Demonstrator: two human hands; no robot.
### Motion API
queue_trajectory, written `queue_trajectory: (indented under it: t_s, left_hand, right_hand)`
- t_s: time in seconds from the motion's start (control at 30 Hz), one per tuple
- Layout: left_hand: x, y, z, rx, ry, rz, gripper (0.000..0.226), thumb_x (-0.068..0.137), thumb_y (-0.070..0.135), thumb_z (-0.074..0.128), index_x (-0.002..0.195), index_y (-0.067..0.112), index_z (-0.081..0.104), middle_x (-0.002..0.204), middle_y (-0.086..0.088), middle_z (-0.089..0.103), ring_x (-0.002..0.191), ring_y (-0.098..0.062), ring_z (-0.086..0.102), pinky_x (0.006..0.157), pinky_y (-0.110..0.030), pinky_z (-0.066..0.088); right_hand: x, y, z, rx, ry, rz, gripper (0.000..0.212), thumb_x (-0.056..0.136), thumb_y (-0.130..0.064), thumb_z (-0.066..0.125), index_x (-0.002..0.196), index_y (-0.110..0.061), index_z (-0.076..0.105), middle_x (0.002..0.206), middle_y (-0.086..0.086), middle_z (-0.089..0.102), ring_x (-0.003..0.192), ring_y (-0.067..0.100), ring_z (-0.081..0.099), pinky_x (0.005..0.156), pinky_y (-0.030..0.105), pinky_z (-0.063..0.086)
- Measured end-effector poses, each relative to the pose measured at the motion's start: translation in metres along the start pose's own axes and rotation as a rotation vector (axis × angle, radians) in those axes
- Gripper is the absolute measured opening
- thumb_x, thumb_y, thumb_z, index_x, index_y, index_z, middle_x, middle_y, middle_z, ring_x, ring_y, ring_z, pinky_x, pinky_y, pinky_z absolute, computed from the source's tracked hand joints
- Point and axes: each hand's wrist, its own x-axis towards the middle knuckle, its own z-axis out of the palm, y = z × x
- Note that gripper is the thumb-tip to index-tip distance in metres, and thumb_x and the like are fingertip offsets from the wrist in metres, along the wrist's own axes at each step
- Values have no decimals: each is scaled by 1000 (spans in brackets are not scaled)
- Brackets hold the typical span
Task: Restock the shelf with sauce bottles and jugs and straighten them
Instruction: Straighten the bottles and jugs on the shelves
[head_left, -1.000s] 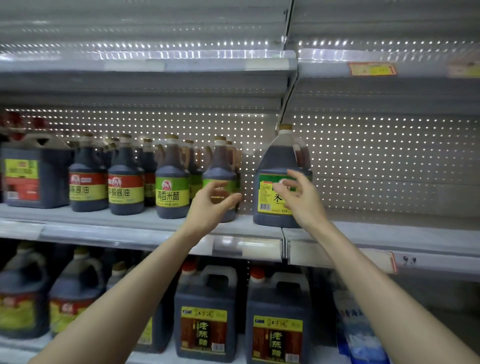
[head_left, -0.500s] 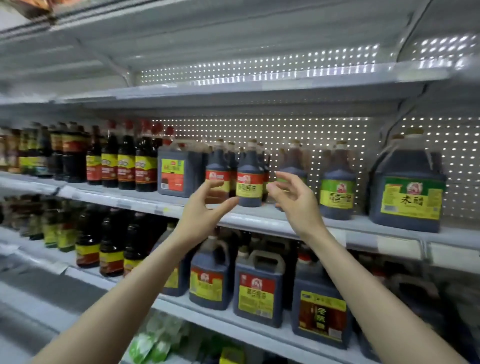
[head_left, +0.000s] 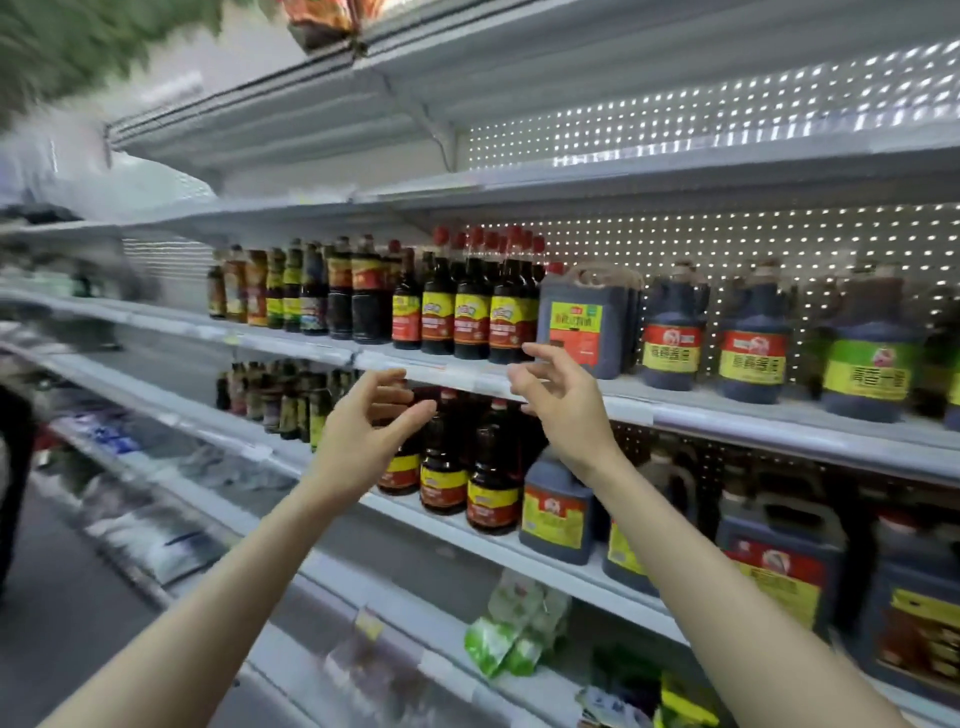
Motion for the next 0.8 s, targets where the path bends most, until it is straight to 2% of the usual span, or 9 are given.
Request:
queue_trajectory:
  t_s: [0.07,0.17,0.23,0.5,0.63,0.8]
  left_hand:
    - [3,-16,-23,-2,23,-14,32,84,26,71,112,31,57,103,0,67,95,-7,63,77,-18,51]
    - [12,-43,-53,-1,39,-50,35,82,31,71,113,30,56,103,-1,67,96,-12,64,84,-34,55]
    - [20,-60,-70,-5,52,-73,42,80,35,71,118,25,56,104,-2,67,99,-16,64,86,-39,55]
    - [74,-142,-107,39,3,-81,40,85,32,70,120,27,52,106,1,66,97,-11,63,83,-27,52]
    - [112,-185,-115,35,-63,-94,42,83,32,71,121,24,54,104,2,66,95,-9,62,84,-33,54]
    - [155,-251,-125,32,-118,-126,38,82,30,72,116,25,55,101,2,67,91,-7,62,80,-23,50]
  right_hand:
    - [7,3,29,8,-13,5,33,91,-36,62,122,-29,53,109,-8,65,106,17,62,93,47,52]
    - [21,8,68,14,-40,0,30,91,-37,62,119,-31,53,108,-6,66,103,17,64,93,48,52]
    - [31,14,93,22,-50,5,29,91,-37,61,119,-32,52,111,-3,66,104,17,63,93,46,52]
    - [74,59,180,47,-18,31,34,91,-35,62,123,-26,54,104,-4,68,102,16,65,94,43,52]
    - [106,89,218,57,20,73,30,91,-33,62,119,-28,53,102,-8,67,104,16,64,97,43,51]
    - [133,136,263,18,54,158,31,90,-36,63,118,-27,55,106,-1,68,102,16,64,94,43,52]
